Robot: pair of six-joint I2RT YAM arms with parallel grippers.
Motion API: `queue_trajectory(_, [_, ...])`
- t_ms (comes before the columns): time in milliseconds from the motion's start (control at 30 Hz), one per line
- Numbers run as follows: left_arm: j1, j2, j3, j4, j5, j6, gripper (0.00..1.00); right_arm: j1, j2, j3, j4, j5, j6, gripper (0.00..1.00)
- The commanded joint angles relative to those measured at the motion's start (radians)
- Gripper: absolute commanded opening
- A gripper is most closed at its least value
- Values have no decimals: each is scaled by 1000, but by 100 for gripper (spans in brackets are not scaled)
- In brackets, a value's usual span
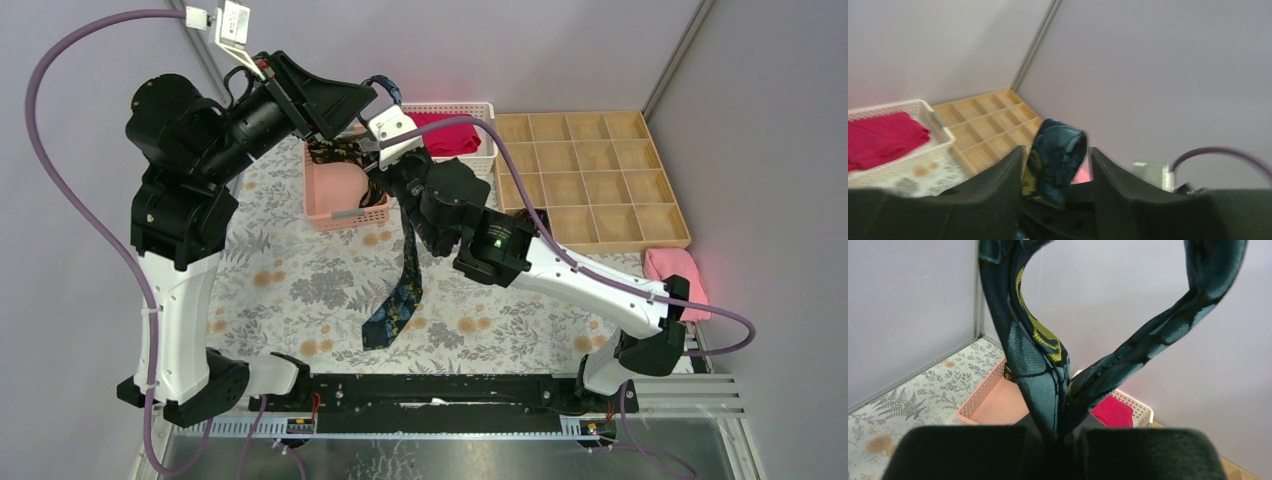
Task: Roll the ties
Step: Flatten out the tie at the center of the board.
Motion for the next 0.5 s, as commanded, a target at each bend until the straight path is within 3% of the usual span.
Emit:
queue_trajectory(0, [-6,-4,-64,119,57,17,81,-21,-66,53,-32,47,27,0])
queue_trajectory(33, [-6,-3,-71,129,52,14,96,-30,-71,54,-48,55,38,0])
queue_trajectory(67, [-6,-1,-71,134,42,14,99,-40,-75,52,-51,80,44,0])
queue_trajectory(267, [-7,-72,-159,158,-124,60,99,-110,-97,49,-61,176,39,0])
queue_trajectory(433, [-6,-215,-410,180,-179,87,99,-147,-48,163,-128,225,40,0])
queue_trajectory(467, [-7,-264,-487,189,-180,86,93,-150,-31,187,-118,260,12,0])
